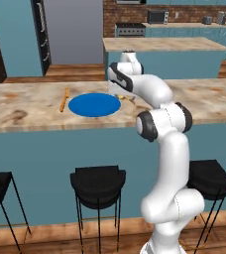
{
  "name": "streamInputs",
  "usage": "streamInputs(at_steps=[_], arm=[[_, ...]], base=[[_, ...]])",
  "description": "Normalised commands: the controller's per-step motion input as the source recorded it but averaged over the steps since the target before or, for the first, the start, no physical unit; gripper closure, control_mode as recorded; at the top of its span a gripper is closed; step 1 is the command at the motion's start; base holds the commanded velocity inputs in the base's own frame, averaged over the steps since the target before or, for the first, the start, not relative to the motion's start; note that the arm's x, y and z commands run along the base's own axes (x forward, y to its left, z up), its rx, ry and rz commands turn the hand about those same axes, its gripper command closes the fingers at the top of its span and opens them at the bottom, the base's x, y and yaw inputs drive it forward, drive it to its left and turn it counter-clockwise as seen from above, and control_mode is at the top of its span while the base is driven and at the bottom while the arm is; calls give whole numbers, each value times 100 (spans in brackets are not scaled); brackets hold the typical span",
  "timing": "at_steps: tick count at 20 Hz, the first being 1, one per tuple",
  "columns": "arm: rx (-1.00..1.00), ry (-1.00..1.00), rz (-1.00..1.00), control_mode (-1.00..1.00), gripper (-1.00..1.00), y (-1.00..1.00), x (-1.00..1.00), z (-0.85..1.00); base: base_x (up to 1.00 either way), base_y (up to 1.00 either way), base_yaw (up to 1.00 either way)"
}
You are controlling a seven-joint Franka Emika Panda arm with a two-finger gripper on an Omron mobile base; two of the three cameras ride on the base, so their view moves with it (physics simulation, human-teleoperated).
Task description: Take the fork and place it on the left side of the plate. Then take the spoon and place it on the right side of the plate. Make sure they're directly next to the plate.
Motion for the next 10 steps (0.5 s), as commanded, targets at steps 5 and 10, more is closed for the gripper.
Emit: streamInputs(at_steps=[5,10], arm=[[0,0,-9,-100,-100,-12,26,15],[0,0,-8,-100,-100,0,-39,69]], base=[[0,0,0],[0,0,0]])
